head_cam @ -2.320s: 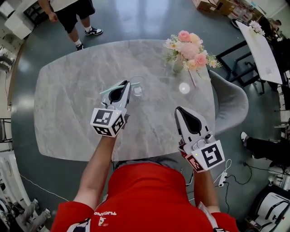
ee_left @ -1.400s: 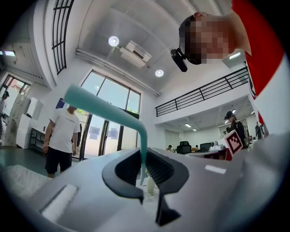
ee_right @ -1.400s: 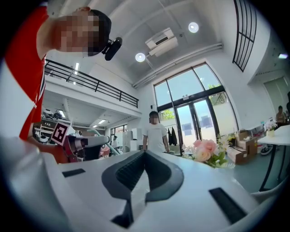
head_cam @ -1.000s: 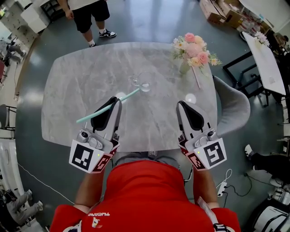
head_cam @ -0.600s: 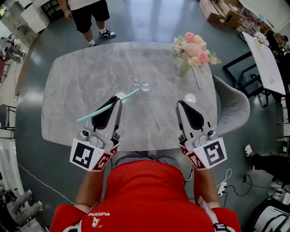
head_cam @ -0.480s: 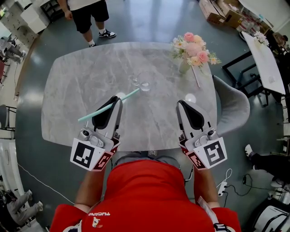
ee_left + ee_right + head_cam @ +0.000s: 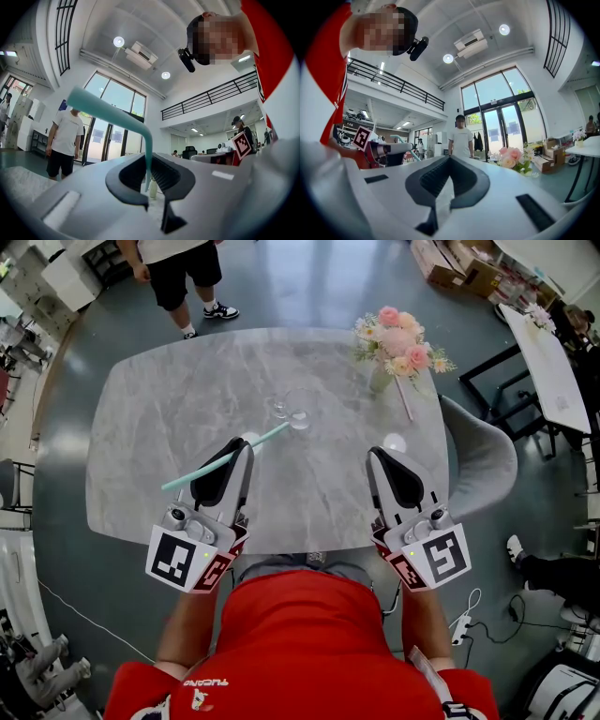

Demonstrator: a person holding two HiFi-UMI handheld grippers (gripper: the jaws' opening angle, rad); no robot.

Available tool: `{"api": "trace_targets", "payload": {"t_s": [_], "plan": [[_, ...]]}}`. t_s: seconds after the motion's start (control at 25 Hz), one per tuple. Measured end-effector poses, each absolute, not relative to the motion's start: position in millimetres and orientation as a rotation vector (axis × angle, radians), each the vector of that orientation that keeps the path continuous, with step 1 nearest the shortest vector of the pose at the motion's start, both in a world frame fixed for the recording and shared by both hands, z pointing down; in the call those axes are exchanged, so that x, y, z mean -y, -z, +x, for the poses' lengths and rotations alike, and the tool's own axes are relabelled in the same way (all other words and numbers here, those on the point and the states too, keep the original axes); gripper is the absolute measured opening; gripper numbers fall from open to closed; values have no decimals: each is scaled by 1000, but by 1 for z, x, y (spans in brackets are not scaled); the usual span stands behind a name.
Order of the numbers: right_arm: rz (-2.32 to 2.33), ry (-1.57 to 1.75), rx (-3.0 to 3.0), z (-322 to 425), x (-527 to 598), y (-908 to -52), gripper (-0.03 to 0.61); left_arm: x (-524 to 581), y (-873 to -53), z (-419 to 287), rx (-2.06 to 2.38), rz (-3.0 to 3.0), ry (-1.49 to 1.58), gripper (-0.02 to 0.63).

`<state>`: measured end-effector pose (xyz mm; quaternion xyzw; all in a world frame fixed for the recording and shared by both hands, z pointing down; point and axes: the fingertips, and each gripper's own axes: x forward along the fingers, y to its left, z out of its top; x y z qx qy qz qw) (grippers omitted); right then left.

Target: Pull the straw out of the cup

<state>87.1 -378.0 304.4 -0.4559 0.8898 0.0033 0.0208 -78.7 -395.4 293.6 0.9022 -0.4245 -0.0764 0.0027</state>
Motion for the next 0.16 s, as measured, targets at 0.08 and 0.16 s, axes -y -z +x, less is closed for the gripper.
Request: {"api": "trace_targets", "payload": {"t_s": [0.08, 0.16], "plan": [[-1415, -10, -2758, 87, 379, -304, 0, 397, -293, -79, 1333, 2829, 241, 35], [-1416, -9, -2757, 88, 381, -303, 0, 398, -292, -79, 1334, 2829, 245, 35]]}}
